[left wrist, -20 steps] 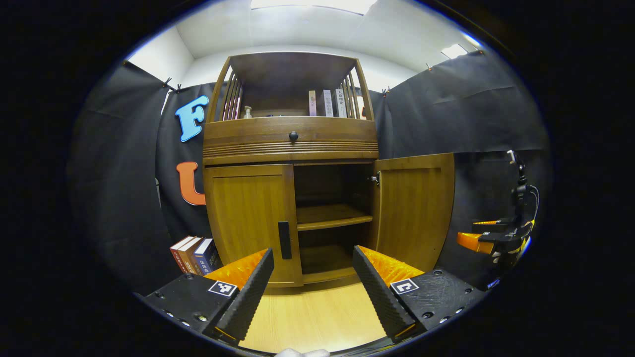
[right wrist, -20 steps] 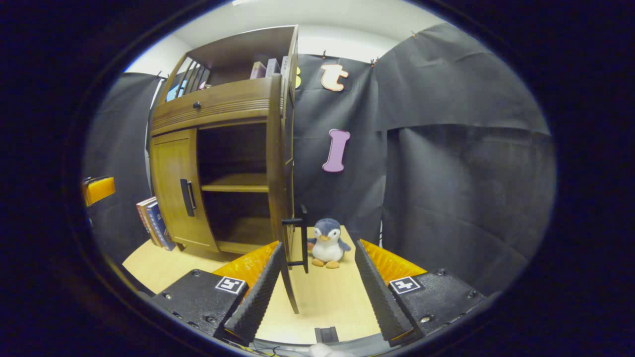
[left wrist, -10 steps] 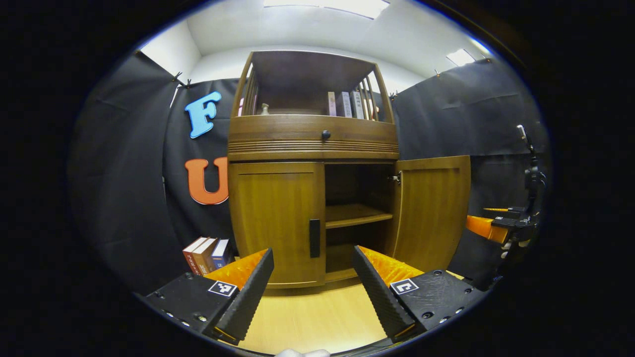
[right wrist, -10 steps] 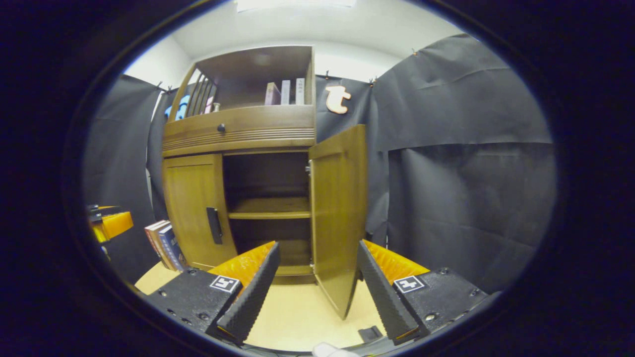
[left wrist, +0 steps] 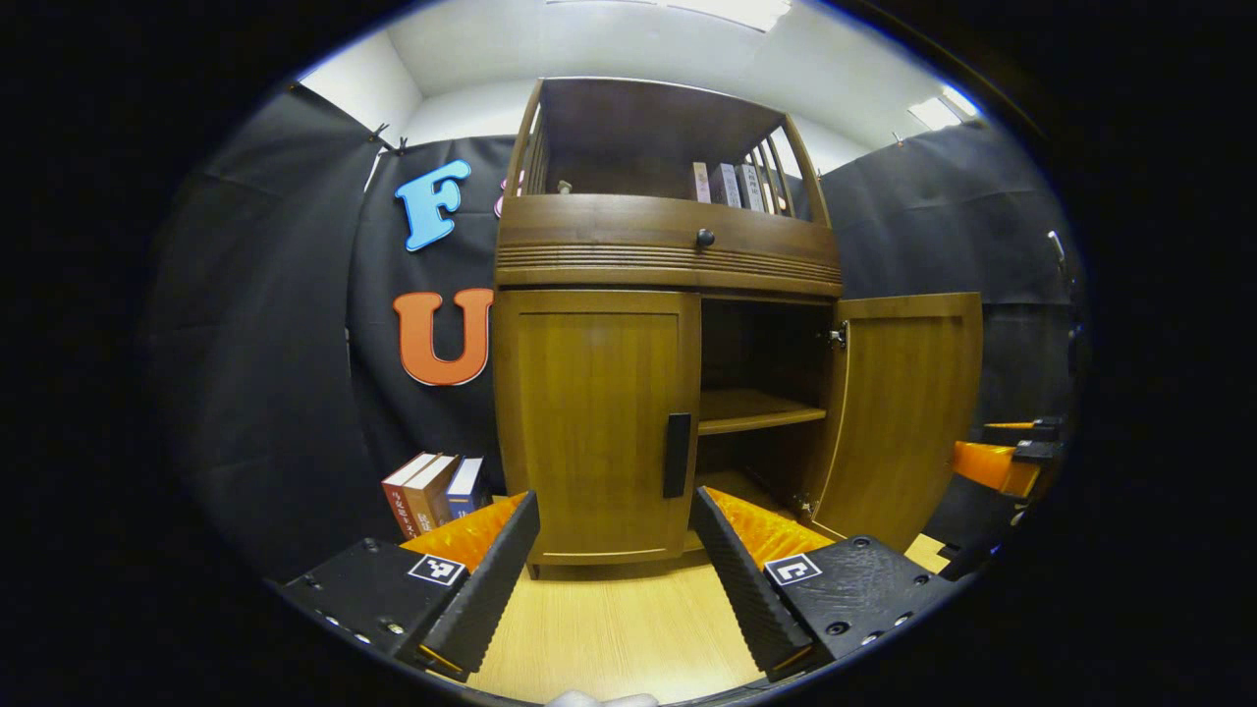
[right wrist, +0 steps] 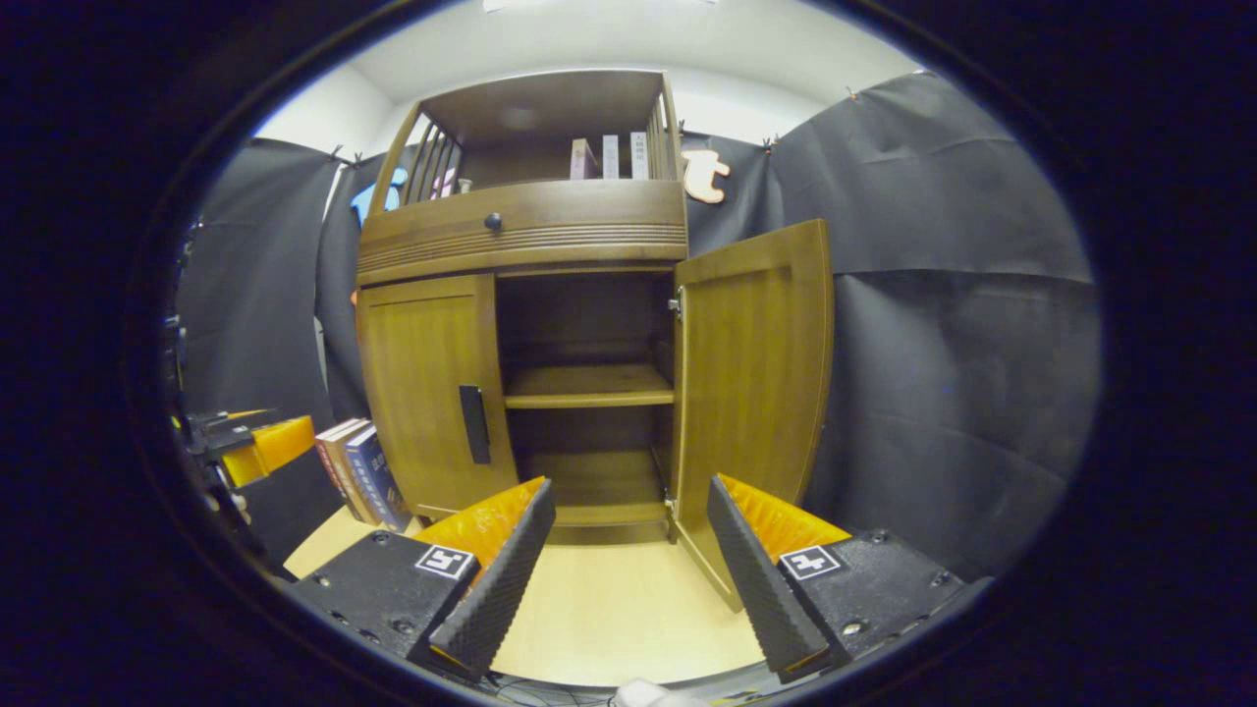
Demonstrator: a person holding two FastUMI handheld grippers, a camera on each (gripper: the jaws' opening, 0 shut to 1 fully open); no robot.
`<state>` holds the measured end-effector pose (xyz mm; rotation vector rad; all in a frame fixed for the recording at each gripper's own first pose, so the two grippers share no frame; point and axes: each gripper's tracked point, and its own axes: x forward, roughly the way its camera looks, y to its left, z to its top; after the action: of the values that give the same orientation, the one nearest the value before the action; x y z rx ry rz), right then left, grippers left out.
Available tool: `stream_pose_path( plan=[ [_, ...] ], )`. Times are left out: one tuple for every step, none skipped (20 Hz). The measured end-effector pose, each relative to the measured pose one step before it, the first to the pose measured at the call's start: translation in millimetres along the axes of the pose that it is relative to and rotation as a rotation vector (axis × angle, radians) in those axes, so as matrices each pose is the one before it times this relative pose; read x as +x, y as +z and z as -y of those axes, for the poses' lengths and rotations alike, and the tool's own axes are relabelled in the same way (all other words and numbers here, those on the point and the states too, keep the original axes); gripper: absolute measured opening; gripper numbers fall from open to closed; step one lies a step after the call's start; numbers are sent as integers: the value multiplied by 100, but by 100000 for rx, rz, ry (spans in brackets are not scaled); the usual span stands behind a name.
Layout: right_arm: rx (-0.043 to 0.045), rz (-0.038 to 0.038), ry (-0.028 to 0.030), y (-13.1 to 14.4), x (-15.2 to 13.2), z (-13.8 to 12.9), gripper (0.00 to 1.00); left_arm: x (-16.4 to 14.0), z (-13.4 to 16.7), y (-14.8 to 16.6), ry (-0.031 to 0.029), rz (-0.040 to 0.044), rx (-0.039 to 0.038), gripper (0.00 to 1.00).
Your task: Open the right door of the double-door shoe cabinet with the right hand, and open the left door with the left hand.
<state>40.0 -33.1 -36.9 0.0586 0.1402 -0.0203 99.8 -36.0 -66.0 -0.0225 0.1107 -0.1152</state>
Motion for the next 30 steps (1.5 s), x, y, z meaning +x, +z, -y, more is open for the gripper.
stream_pose_path(
  plan=[
    [-1308,-181,-1214,165,42,363,100,1766,588,67,-1113,1103,459,95],
    [-1107,-493,-1171,291,27,256,98,1740,701,-2,-1049,358,487,95],
    [-441,-86,-1172,265,-94,393,100,1776,598,-84,-827,785,321,95],
    [-103,234,-1223,460,1,277,98,1823,636,-119,-640,226,14,95],
    [-53,152,-1193,445,-23,223,100,1823,686,-150,-677,730,273,95],
    [-42,216,-998,168,-161,230,98,1808,476,-177,145,327,388,95],
    [-356,-593,-499,173,219,-26,100,1623,345,-317,299,329,292,95],
    [-550,-1035,-523,2,144,24,98,1633,438,-263,298,639,-9,95],
    [-252,-937,-445,-100,-69,-91,96,1481,374,-512,411,-627,-300,95],
    [-200,-932,-458,-125,-109,39,100,1339,204,-529,652,-333,-751,95],
    [-420,-828,-321,-186,-55,45,98,1300,109,-809,334,-1054,-1060,95],
    [-757,-801,-661,-42,108,18,98,1133,1,-601,924,-656,-270,95],
    [-1010,-784,-702,-177,56,15,98,1050,-262,-429,1413,-428,101,95],
    [-852,-746,-686,-96,49,-29,98,1209,-53,-449,454,241,542,100],
    [-616,-805,-524,-240,51,-105,98,460,-231,-430,1365,-955,620,89],
    [-561,-627,-206,-115,90,-40,98,528,28,-294,-296,30,517,79],
    [-428,-842,-542,-154,-12,149,100,829,94,-228,226,-111,433,78],
    [-178,-712,-328,-48,25,0,100,665,27,-239,-163,109,422,77],
    [182,-368,-49,-267,-39,61,100,479,54,-437,-722,-1197,88,75],
    [-71,-215,-157,15,-81,15,99,594,-185,-289,834,-417,437,82],
    [-190,138,-127,-14,-125,-19,99,311,-132,-291,508,-442,273,78],
    [-223,121,91,14,-31,-76,99,733,222,-84,-1349,544,-811,66],
    [-286,-359,123,-161,-162,-14,98,-80,510,-9,-2034,-64,-992,54],
    [-322,-399,580,-65,-26,-135,98,125,66,36,-292,750,-967,41],
    [-285,8,521,5,-61,85,98,-89,-165,-150,-54,-274,200,32],
    [1,214,110,67,-25,72,99,-206,-50,57,-882,59,-82,32],
    [92,281,178,1,-56,-92,100,-131,37,13,-745,-342,-164,29],
    [48,261,250,119,-90,-74,100,-244,47,-141,-499,-582,-500,29],
    [227,379,629,59,-25,-112,100,-240,108,31,-515,-349,442,37],
    [114,42,399,-90,-65,-32,100,-471,55,-17,-675,-126,637,29]
  ],
)
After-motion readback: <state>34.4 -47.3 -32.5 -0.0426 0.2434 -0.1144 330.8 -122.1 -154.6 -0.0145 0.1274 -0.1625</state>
